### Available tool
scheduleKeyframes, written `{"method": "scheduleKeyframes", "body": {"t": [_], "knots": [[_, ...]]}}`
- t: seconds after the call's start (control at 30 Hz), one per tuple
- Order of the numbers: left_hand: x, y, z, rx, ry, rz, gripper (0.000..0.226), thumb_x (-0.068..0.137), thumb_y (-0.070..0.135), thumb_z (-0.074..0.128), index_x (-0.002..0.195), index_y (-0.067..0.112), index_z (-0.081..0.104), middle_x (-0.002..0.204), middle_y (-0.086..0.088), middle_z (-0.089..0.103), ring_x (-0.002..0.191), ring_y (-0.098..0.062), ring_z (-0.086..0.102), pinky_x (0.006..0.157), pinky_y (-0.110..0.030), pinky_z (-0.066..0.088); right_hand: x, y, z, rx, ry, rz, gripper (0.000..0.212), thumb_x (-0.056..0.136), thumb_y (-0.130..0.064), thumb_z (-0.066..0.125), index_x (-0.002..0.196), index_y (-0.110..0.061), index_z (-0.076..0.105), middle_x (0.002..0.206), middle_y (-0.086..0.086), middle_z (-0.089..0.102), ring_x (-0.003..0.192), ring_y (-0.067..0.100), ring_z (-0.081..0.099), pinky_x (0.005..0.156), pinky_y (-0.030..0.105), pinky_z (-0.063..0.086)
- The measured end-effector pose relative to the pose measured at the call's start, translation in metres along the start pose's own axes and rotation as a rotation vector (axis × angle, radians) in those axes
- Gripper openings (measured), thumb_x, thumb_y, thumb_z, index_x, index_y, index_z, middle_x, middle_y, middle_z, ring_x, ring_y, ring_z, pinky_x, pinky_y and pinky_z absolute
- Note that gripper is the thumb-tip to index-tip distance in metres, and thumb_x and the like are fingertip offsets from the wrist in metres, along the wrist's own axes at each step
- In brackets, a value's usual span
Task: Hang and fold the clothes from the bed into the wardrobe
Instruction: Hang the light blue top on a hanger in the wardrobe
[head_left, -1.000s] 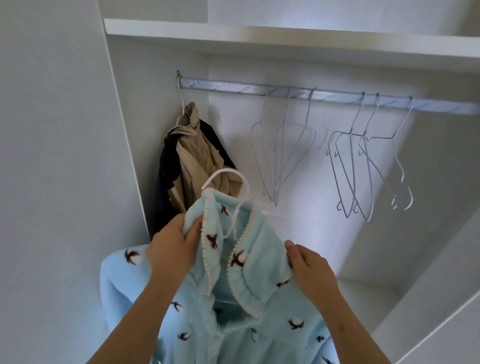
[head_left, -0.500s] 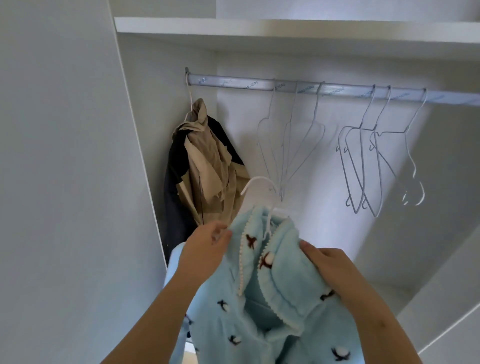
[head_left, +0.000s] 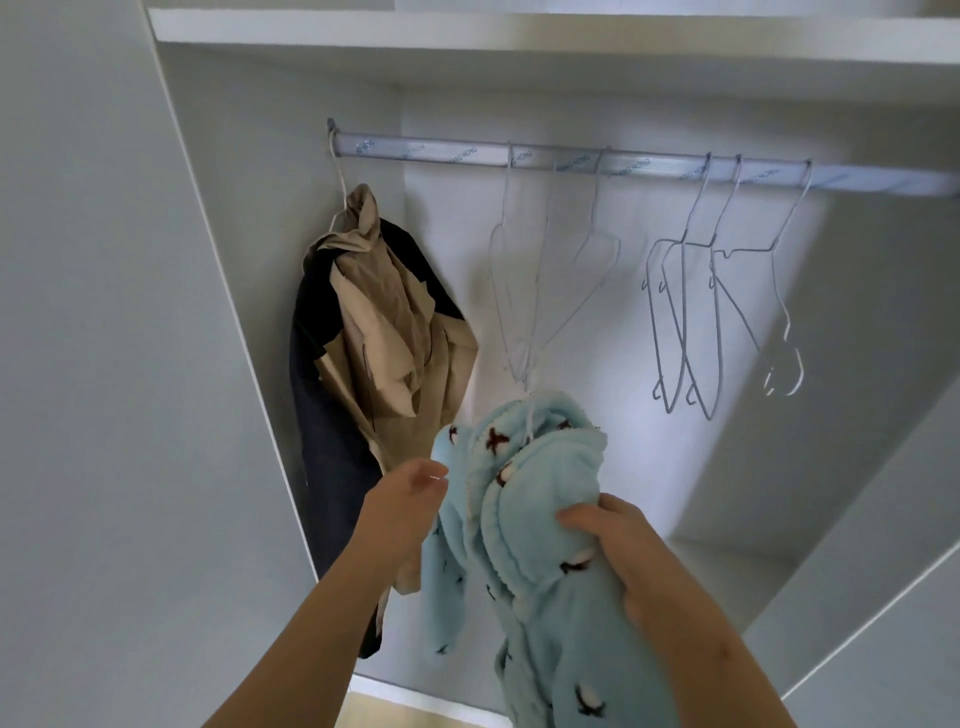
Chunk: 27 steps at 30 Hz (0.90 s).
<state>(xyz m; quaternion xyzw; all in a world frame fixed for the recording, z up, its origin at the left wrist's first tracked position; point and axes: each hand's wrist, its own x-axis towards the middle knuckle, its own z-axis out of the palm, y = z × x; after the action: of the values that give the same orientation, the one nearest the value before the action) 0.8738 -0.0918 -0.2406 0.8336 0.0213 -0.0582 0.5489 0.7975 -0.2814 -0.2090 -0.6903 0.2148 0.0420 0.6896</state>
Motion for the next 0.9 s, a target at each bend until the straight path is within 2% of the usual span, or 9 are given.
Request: {"method": "scheduleKeyframes", "body": {"t": [0.07, 0.13, 0.3, 0.47, 0.53, 0.6, 0.7, 0.8, 0.9], "knots": [[0.000, 0.001, 0.004, -0.012, 0.012, -0.006, 0.013, 0.092, 0.023, 0.051, 0.098, 0.029, 0.061, 0.099, 0.005, 0.063, 0.095, -0.016, 0.060, 0.089, -0.032, 0.047, -0.002, -0.005, 0.007, -0.018, -0.070, -0.024, 0.024, 0.079, 0.000, 0.059, 0.100, -0.010, 0.064, 0.096, 0.013, 0.071, 0.092, 0.033, 0.066, 0.083, 0.045, 0.055], [0.000, 0.006, 0.006, -0.025, 0.036, -0.001, 0.016, 0.092, 0.020, 0.051, 0.103, 0.023, 0.063, 0.100, 0.004, 0.065, 0.095, -0.016, 0.060, 0.091, -0.033, 0.046, -0.002, -0.012, 0.015, -0.078, -0.134, -0.063, 0.025, 0.079, 0.001, 0.057, 0.099, -0.011, 0.064, 0.098, 0.013, 0.070, 0.092, 0.032, 0.065, 0.079, 0.041, 0.056], [0.007, 0.025, -0.005, -0.025, 0.107, 0.060, 0.020, 0.092, 0.021, 0.052, 0.109, 0.021, 0.062, 0.105, 0.004, 0.062, 0.098, -0.014, 0.057, 0.088, -0.029, 0.046, 0.009, -0.034, 0.037, -0.167, -0.156, -0.238, 0.022, 0.086, -0.004, 0.054, 0.106, -0.004, 0.063, 0.105, 0.013, 0.067, 0.099, 0.027, 0.063, 0.085, 0.035, 0.050], [0.028, 0.029, -0.031, -0.070, 0.181, 0.105, 0.014, 0.092, 0.020, 0.051, 0.096, 0.029, 0.061, 0.101, 0.009, 0.062, 0.094, -0.008, 0.056, 0.078, -0.023, 0.044, 0.023, -0.044, 0.072, -0.122, -0.151, -0.269, 0.030, 0.093, -0.017, 0.051, 0.121, -0.009, 0.052, 0.115, 0.011, 0.060, 0.103, 0.025, 0.059, 0.092, 0.038, 0.050], [0.038, 0.028, -0.041, -0.099, 0.209, 0.103, 0.016, 0.092, 0.020, 0.052, 0.088, 0.033, 0.061, 0.097, 0.010, 0.062, 0.093, -0.009, 0.057, 0.076, -0.023, 0.045, 0.032, -0.050, 0.087, -0.060, -0.182, -0.281, 0.030, 0.094, -0.019, 0.050, 0.124, -0.013, 0.049, 0.115, 0.006, 0.060, 0.101, 0.020, 0.060, 0.085, 0.031, 0.053], [0.051, 0.028, -0.051, -0.129, 0.237, 0.105, 0.017, 0.092, 0.020, 0.053, 0.086, 0.033, 0.062, 0.095, 0.009, 0.064, 0.093, -0.011, 0.058, 0.081, -0.027, 0.049, 0.041, -0.056, 0.104, -0.002, -0.213, -0.305, 0.028, 0.093, -0.018, 0.051, 0.121, -0.017, 0.050, 0.111, 0.001, 0.061, 0.097, 0.014, 0.060, 0.078, 0.024, 0.053], [0.077, 0.031, -0.069, -0.151, 0.257, 0.130, 0.016, 0.090, 0.019, 0.054, 0.086, 0.031, 0.064, 0.094, 0.007, 0.065, 0.092, -0.012, 0.060, 0.084, -0.031, 0.051, 0.060, -0.068, 0.127, 0.024, -0.221, -0.324, 0.028, 0.088, -0.012, 0.058, 0.115, -0.017, 0.054, 0.108, 0.003, 0.064, 0.097, 0.018, 0.063, 0.085, 0.035, 0.055], [0.106, 0.036, -0.082, -0.172, 0.227, 0.186, 0.016, 0.090, 0.019, 0.055, 0.085, 0.031, 0.064, 0.093, 0.009, 0.065, 0.090, -0.009, 0.059, 0.078, -0.025, 0.048, 0.082, -0.085, 0.143, 0.044, -0.191, -0.350, 0.025, 0.083, -0.002, 0.058, 0.106, -0.012, 0.058, 0.104, 0.014, 0.065, 0.095, 0.030, 0.064, 0.086, 0.049, 0.054], [0.136, 0.047, -0.093, -0.191, 0.195, 0.233, 0.016, 0.091, 0.020, 0.054, 0.085, 0.032, 0.063, 0.092, 0.010, 0.065, 0.089, -0.008, 0.059, 0.076, -0.023, 0.047, 0.105, -0.105, 0.154, 0.043, -0.129, -0.428, 0.024, 0.082, 0.002, 0.055, 0.103, -0.011, 0.059, 0.098, 0.015, 0.066, 0.090, 0.030, 0.065, 0.079, 0.043, 0.057]]}}
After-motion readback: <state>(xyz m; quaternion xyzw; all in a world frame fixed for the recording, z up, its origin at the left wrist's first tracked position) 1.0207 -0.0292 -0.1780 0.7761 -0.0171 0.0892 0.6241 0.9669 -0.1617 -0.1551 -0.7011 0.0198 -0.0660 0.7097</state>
